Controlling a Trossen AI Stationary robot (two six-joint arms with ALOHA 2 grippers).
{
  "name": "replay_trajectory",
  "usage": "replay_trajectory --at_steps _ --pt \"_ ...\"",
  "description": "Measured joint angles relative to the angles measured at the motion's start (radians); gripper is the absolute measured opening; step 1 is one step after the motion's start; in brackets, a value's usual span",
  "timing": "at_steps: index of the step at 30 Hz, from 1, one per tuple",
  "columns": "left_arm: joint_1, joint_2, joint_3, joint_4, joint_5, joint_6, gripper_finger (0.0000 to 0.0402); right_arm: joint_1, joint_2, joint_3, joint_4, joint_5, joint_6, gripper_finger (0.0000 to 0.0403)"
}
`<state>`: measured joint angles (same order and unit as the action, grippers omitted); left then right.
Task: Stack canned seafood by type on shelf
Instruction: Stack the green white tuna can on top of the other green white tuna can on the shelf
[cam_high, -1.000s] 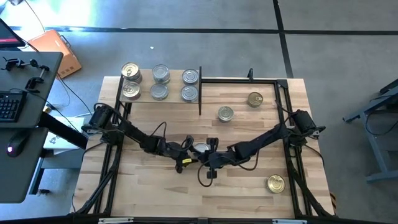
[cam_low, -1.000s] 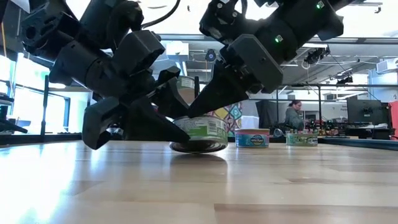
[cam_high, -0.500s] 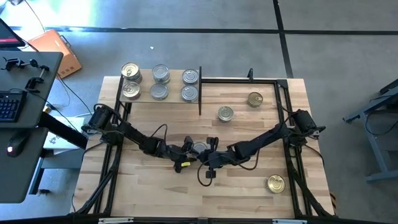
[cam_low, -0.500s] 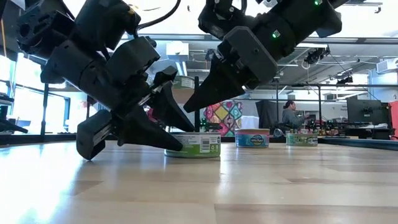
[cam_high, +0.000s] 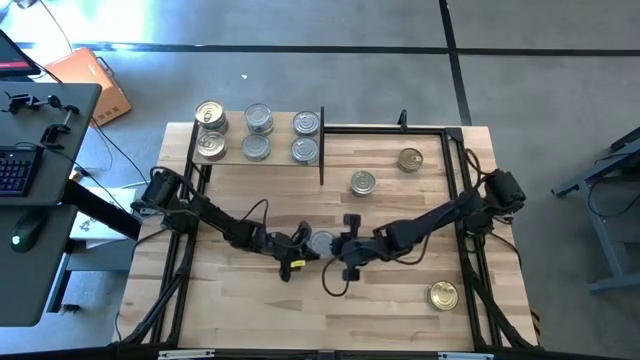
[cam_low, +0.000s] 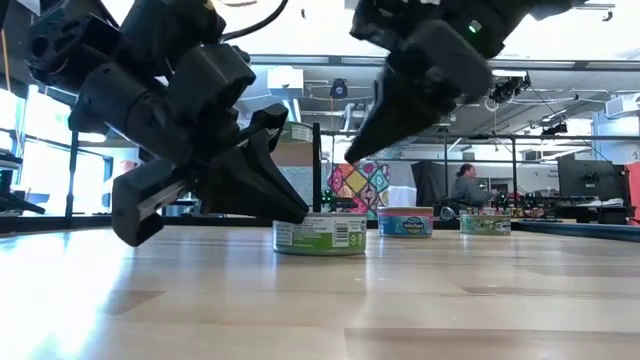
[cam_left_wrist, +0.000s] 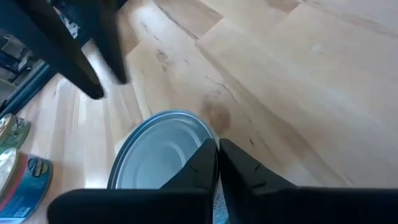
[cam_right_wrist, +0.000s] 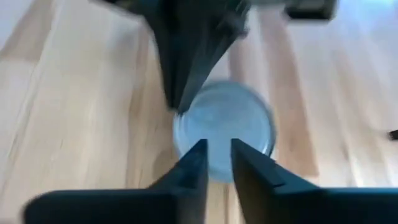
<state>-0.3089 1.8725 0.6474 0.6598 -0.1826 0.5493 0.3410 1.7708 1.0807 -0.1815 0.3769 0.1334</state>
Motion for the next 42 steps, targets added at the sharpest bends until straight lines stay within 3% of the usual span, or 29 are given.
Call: replay_trajectory --at_steps 5,8,15,22,29,38,42 --pt "-0.004 -0.02 -0.001 -0.014 0.03 -0.018 0.0001 0.015 0.001 -0.042 0.01 -0.051 -0.095 0.0134" --pt "-0.009 -0.04 -0.003 -0.032 0.032 -0.024 0.0001 0.042 0.002 -0.076 0.03 -0.052 -0.207 0.0162" --pt "-0.02 -0.087 -0.005 -0.032 0.051 -0.025 0.0 0.072 0.022 -0.17 0.324 -0.023 -0.418 0.017" --pt "-0.02 -0.103 -0.003 -0.025 0.042 -0.036 0.0 0.073 0.088 -0.172 0.441 0.029 -0.515 0.017" --pt "-0.019 -0.105 -0.003 -0.022 0.039 -0.051 0.0 0.078 0.092 -0.172 0.434 0.043 -0.502 0.0181" --pt "-0.003 -0.105 -0.003 -0.019 0.039 -0.095 0.0 0.08 0.103 -0.171 0.416 0.049 -0.578 0.0252" --pt "0.003 -0.105 -0.003 -0.018 0.037 -0.103 0.0 0.085 0.158 -0.171 0.467 0.174 -0.69 0.026"
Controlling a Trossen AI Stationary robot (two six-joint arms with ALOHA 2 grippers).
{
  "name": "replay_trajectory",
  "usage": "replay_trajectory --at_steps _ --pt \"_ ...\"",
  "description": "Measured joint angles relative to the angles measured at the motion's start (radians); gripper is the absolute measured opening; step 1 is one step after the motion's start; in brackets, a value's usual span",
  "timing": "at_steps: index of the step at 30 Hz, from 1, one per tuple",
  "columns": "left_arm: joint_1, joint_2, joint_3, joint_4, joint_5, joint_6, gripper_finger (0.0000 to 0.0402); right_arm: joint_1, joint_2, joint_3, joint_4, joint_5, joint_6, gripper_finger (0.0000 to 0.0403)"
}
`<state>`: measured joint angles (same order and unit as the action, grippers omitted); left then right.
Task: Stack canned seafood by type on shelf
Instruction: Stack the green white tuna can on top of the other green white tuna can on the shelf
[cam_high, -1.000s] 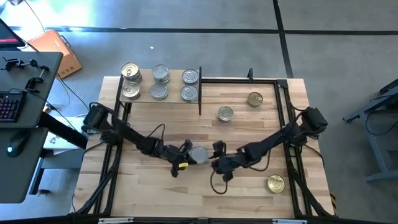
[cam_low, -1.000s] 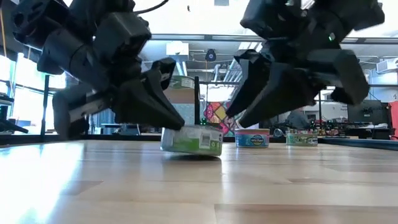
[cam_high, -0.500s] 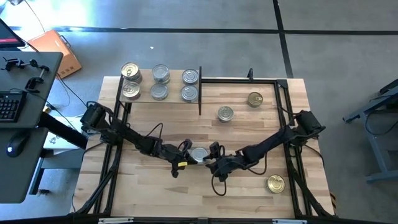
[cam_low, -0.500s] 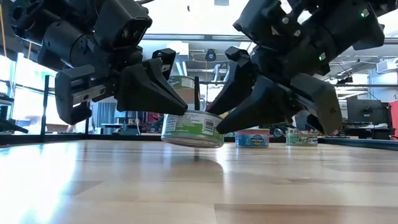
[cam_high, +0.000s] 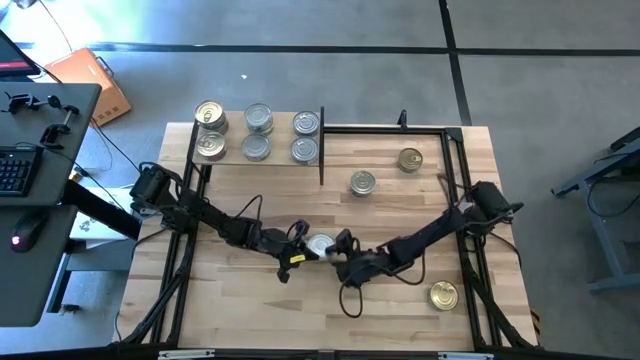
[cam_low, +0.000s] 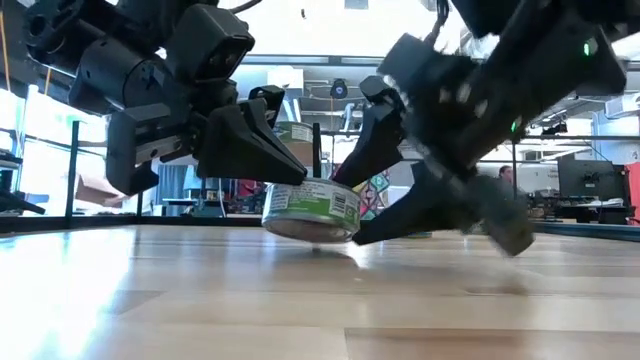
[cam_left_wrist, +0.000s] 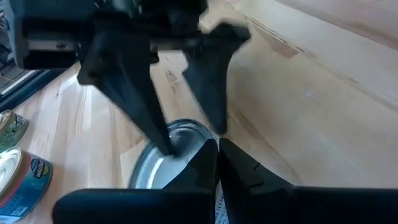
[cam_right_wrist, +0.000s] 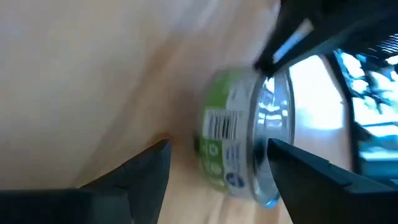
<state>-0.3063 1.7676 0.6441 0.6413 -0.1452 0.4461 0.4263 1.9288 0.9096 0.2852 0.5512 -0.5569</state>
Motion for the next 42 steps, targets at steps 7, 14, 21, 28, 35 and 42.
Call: replay_trajectory --at_steps 7,14,21,28,35,42 --pt "-0.001 -0.001 0.0 0.018 -0.002 -0.01 0.0 0.0 0.067 0.004 0.145 0.135 0.004 0.0261" --pt "-0.001 -0.002 0.001 0.036 -0.007 -0.018 0.0 0.0 0.074 0.002 0.186 0.148 0.021 0.0229" --pt "-0.021 -0.003 0.002 0.039 -0.187 -0.006 0.0 0.007 0.075 0.009 0.146 0.177 0.179 0.0121" --pt "-0.073 -0.003 0.002 0.039 -0.273 0.094 0.0021 0.013 0.076 0.165 -0.168 0.189 0.335 0.0122" --pt "-0.098 -0.001 0.002 0.034 -0.263 0.132 0.0126 -0.039 0.076 0.352 -0.512 0.076 0.569 0.0122" --pt "-0.084 -0.001 0.002 -0.017 -0.406 0.121 0.0218 -0.079 0.076 0.402 -0.568 0.013 0.632 0.0122"
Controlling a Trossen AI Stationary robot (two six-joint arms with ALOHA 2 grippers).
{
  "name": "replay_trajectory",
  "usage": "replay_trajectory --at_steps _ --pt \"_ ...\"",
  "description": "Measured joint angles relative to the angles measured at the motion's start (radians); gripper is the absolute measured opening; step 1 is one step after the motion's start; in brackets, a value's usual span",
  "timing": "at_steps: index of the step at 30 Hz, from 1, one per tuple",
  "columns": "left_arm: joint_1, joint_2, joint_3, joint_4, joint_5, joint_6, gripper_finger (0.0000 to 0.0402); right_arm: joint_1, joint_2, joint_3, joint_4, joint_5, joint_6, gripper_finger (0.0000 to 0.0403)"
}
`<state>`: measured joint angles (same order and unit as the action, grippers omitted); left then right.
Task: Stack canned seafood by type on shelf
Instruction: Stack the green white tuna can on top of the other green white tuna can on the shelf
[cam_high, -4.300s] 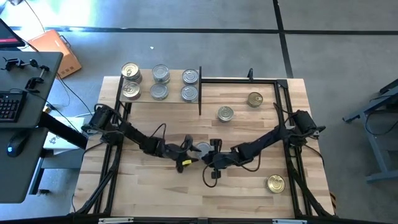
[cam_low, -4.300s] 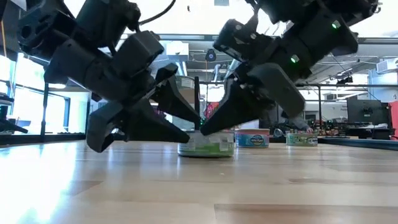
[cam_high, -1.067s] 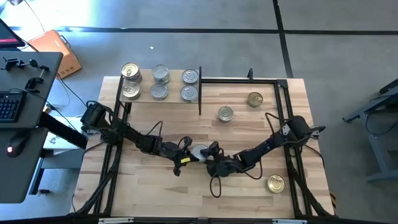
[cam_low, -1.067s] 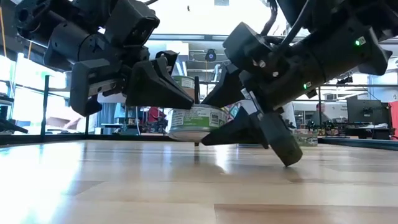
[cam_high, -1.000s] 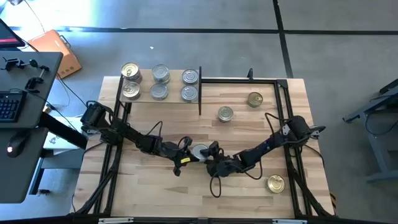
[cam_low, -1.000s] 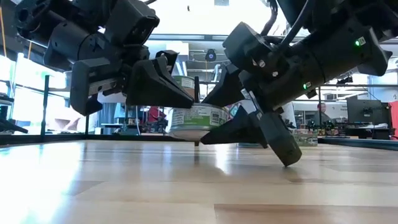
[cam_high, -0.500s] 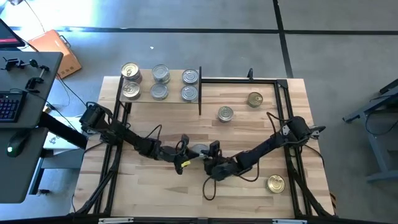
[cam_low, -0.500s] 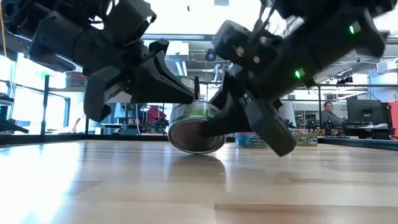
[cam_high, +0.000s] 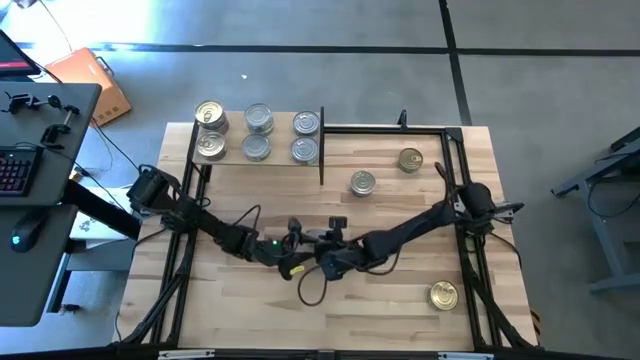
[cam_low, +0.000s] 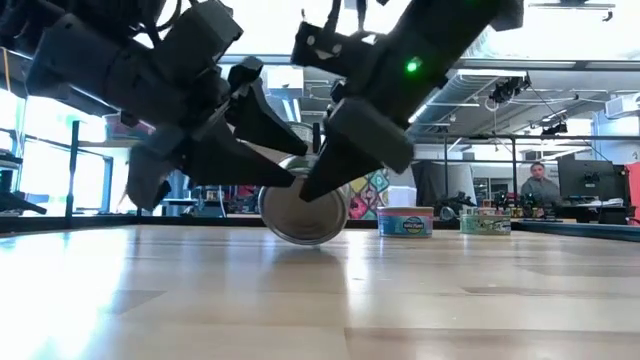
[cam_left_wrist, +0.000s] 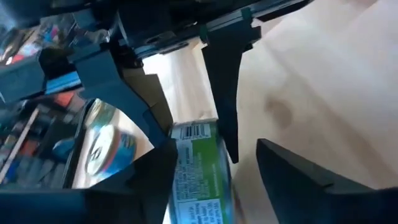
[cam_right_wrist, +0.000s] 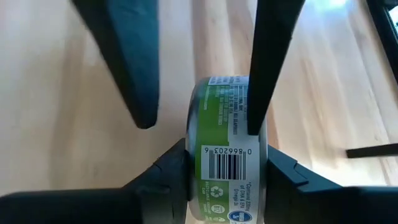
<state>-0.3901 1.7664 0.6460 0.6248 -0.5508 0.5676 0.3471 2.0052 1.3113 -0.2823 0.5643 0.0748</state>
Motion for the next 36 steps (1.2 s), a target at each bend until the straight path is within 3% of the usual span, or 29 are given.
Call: replay_trajectory --at_steps 5,13,17,30,36 --pt "0.012 0.0 0.001 -0.024 -0.01 -0.08 0.023 -0.018 0.0 0.0 -0.005 -0.013 0.021 0.0122" --pt "0.025 -0.001 0.002 -0.023 -0.019 -0.112 0.0185 -0.023 0.0 0.001 -0.018 -0.015 0.037 0.0131" --pt "0.021 0.0 0.001 -0.015 -0.025 -0.113 0.0181 -0.02 -0.003 0.004 -0.058 -0.016 0.083 0.0127" --pt "0.038 0.0 -0.002 -0.004 -0.012 -0.215 0.0253 -0.021 -0.004 0.004 -0.081 -0.011 0.097 0.0127" --pt "0.039 0.0 -0.002 -0.005 -0.014 -0.226 0.0258 -0.021 -0.004 0.003 -0.082 -0.01 0.102 0.0127"
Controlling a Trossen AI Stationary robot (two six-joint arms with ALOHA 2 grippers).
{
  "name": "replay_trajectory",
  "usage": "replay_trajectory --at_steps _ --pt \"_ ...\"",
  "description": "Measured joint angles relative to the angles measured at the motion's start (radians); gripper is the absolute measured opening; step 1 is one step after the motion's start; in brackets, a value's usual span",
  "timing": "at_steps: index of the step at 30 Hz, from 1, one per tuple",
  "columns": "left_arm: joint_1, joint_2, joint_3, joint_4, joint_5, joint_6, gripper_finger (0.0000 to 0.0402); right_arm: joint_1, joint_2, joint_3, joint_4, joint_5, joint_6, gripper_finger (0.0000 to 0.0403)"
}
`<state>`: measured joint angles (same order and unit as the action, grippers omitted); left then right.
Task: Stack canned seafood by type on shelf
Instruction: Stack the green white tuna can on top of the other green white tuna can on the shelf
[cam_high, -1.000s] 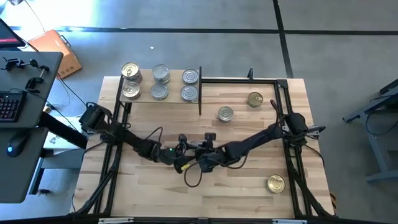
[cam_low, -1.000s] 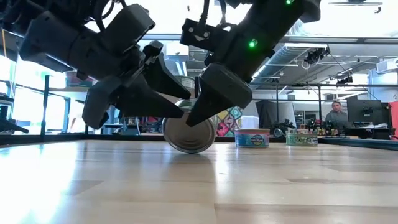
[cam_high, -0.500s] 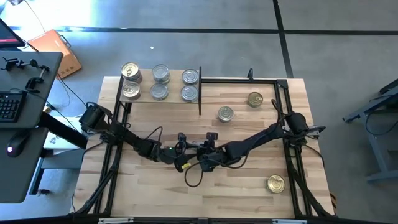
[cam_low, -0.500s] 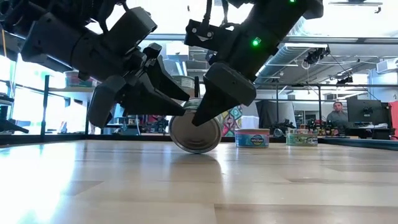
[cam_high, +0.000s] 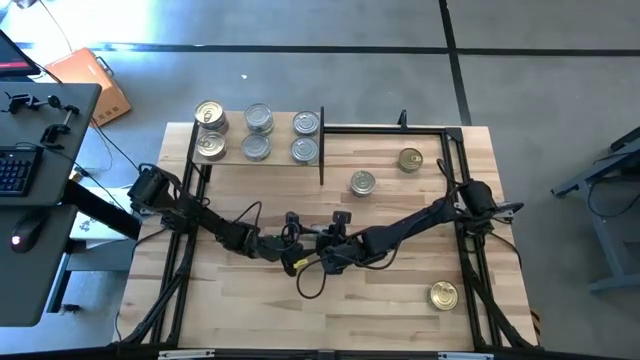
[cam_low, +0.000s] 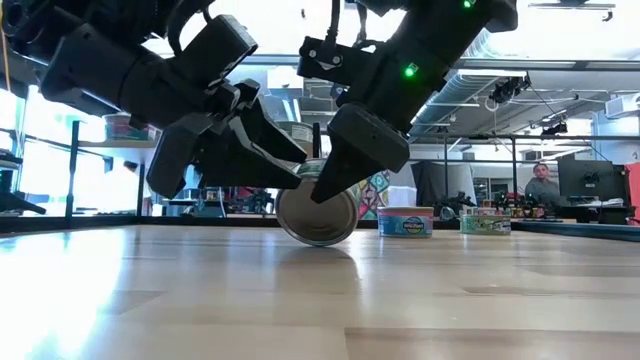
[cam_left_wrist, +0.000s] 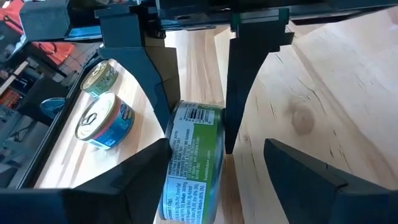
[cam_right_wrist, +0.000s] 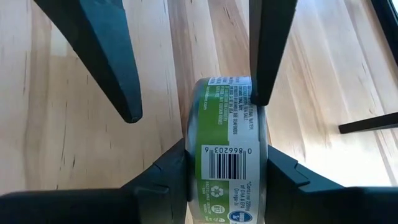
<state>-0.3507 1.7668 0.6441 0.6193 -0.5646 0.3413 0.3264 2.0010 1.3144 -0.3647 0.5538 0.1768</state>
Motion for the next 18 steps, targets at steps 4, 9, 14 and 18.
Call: replay_trajectory --at_steps 4,9,14,18 --pt "-0.003 0.0 0.0 -0.003 -0.025 -0.012 0.0257 0.0 0.0 0.0 -0.008 -0.002 0.007 0.0127" --pt "-0.009 0.002 0.0 -0.009 -0.049 -0.022 0.0257 0.005 0.0 0.0 -0.019 -0.014 0.025 0.0127" --pt "-0.015 0.002 0.0 -0.006 -0.032 -0.028 0.0257 0.005 0.0 0.0 -0.008 -0.015 0.024 0.0127" --pt "0.0 0.002 0.0 -0.003 0.022 -0.055 0.0251 0.005 0.001 -0.001 0.015 -0.017 0.015 0.0127"
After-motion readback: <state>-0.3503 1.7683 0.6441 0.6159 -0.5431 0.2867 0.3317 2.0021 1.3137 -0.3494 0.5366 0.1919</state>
